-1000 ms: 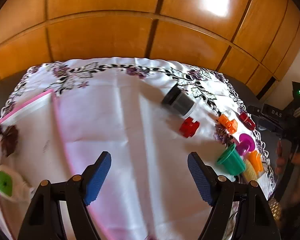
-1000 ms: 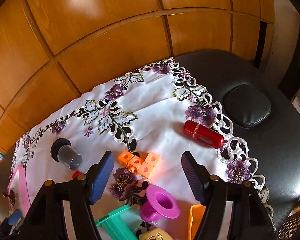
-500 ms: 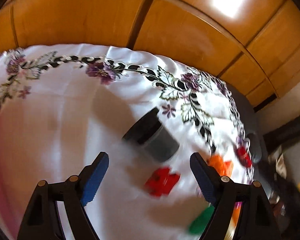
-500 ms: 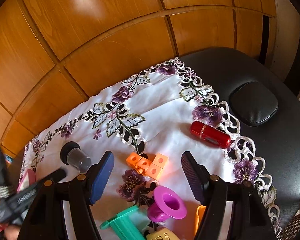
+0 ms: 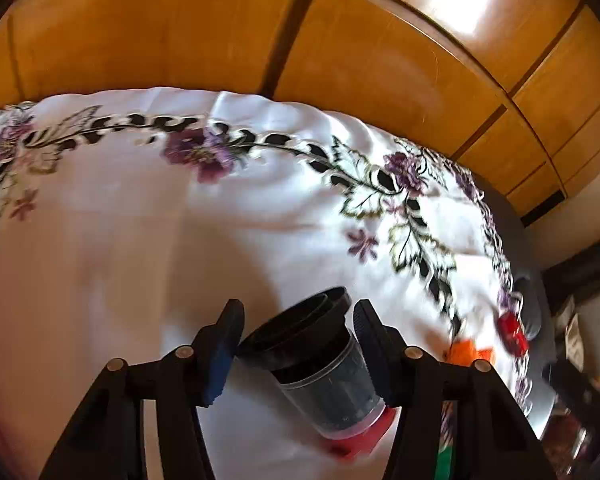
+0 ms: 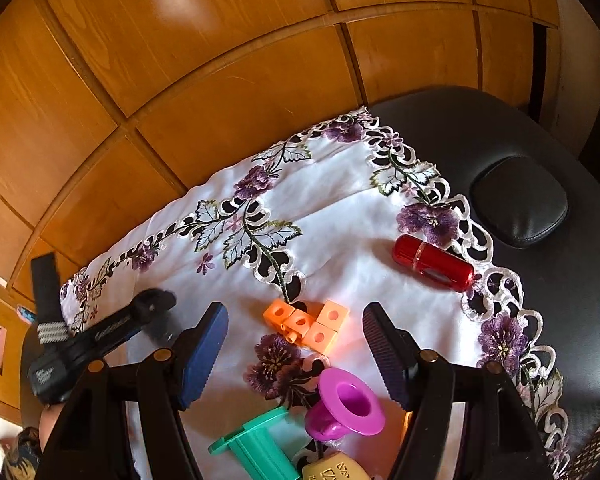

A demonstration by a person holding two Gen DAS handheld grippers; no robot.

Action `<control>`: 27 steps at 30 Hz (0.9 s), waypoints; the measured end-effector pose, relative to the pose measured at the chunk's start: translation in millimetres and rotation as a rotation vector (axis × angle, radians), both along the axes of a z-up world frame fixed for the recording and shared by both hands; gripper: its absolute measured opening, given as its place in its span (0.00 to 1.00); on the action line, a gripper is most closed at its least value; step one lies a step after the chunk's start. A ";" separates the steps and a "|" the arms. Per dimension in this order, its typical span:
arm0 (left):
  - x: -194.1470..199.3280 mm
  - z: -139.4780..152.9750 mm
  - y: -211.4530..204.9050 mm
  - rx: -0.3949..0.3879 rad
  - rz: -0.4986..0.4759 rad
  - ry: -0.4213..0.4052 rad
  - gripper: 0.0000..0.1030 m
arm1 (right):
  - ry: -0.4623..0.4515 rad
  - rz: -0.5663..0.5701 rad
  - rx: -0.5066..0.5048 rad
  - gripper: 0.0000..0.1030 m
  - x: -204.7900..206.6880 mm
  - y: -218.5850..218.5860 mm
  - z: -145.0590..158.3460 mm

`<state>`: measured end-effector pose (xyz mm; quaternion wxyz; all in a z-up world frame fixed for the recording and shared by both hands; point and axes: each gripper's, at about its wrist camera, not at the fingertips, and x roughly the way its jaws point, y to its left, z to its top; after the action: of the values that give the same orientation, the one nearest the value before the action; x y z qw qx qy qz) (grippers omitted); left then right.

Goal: Organize rigid objects
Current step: 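Grasp the black-lidded clear cup with the left gripper, then lift the cup with the left gripper while the right gripper grasps the red puzzle piece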

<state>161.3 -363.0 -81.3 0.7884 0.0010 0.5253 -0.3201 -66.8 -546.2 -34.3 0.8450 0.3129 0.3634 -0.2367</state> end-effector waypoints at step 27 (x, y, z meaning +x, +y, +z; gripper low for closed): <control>-115.9 38.3 117.1 -0.094 -0.112 0.001 0.70 | 0.111 0.018 -0.021 0.69 9.9 4.3 -16.1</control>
<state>45.4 -246.0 -43.0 0.7682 -0.0068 0.5092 -0.3879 -56.9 -541.9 -50.3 0.8288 0.2872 0.4100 -0.2501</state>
